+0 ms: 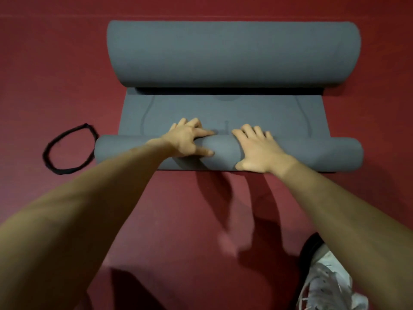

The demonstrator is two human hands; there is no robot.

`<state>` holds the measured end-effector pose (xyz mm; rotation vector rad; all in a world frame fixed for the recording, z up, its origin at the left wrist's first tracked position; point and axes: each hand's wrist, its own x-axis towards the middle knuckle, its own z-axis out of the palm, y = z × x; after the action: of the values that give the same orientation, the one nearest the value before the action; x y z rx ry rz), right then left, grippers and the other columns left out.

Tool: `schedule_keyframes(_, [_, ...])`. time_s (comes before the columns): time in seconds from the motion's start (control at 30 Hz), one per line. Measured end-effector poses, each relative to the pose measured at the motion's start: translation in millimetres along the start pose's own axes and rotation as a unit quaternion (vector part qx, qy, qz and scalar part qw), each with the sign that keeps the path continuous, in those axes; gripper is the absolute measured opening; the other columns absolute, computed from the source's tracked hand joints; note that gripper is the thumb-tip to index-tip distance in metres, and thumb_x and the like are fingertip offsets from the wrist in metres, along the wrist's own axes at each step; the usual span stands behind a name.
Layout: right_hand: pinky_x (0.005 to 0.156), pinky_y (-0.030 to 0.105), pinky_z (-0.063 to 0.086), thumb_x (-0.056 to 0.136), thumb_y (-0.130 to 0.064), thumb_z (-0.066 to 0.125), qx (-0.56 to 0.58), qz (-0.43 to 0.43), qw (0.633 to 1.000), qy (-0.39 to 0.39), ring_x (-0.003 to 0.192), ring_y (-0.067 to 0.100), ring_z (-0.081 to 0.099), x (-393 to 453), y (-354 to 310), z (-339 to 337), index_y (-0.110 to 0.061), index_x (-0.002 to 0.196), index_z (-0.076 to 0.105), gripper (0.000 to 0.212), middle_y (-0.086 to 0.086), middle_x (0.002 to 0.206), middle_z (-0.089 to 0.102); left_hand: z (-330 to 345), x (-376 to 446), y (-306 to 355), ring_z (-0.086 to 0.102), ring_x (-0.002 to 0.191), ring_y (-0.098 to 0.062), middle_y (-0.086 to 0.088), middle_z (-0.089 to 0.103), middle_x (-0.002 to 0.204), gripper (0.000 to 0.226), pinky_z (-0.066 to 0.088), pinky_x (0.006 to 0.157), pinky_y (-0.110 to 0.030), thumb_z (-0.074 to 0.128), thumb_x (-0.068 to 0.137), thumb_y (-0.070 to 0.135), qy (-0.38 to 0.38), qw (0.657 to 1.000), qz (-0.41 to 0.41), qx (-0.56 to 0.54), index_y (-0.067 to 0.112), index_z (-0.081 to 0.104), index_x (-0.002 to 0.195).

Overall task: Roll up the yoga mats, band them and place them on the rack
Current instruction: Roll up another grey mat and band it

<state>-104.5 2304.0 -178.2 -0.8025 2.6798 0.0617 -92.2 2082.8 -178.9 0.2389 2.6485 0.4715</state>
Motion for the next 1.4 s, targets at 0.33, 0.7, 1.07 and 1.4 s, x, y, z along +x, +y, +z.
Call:
schedule_keyframes(0.33, [0.116, 0.050, 0.004, 0.067, -0.039, 0.078, -0.039, 0.022, 0.997, 0.064, 0.147, 0.024, 0.008, 12.5, -0.9, 10.1, -0.019, 0.153, 0.003, 0.116, 0.001, 0.158, 0.013, 3.8, 30.5, 27.0, 0.043, 0.110, -0.035, -0.015, 0.051, 0.117, 0.035, 0.030, 0.088, -0.042, 0.039, 0.096, 0.041, 0.248, 0.953, -0.134, 0.108, 0.013, 0.052, 0.113])
schedule_keyframes(0.7, [0.114, 0.051, 0.017, 0.065, -0.029, 0.079, -0.093, 0.082, 0.988, 0.092, 0.133, 0.032, 0.031, 63.8, 5.4, 0.5, -0.017, 0.146, 0.017, 0.103, 0.009, 0.147, 0.027, 2.1, 54.7, 10.2, 0.022, 0.138, -0.029, -0.008, 0.027, 0.145, 0.109, 0.007, 0.119, -0.044, 0.077, 0.065, 0.041, 0.068, 0.977, -0.079, 0.186, 0.016, 0.010, 0.148])
schedule_keyframes(1.07, [0.106, 0.054, 0.028, 0.067, -0.030, 0.078, -0.106, 0.074, 0.991, 0.043, 0.124, 0.033, 0.041, 90.0, 13.2, -15.6, -0.010, 0.142, 0.023, 0.095, 0.010, 0.136, 0.041, -30.9, 86.3, 2.0, 0.046, 0.116, -0.030, -0.005, 0.046, 0.122, 0.102, 0.036, 0.100, -0.040, 0.086, 0.046, 0.045, 0.002, 0.984, -0.085, 0.160, 0.021, 0.034, 0.131])
schedule_keyframes(1.4, [0.102, 0.053, 0.034, 0.068, -0.029, 0.075, -0.109, 0.053, 0.992, 0.025, 0.114, 0.032, 0.049, 45.5, -13.6, -9.7, -0.010, 0.131, 0.033, 0.078, 0.009, 0.125, 0.048, -11.4, 35.8, 10.6, 0.045, 0.112, -0.026, -0.001, 0.046, 0.119, 0.091, 0.034, 0.094, -0.039, 0.083, 0.052, 0.044, 0.011, 0.982, -0.065, 0.175, 0.020, 0.037, 0.126])
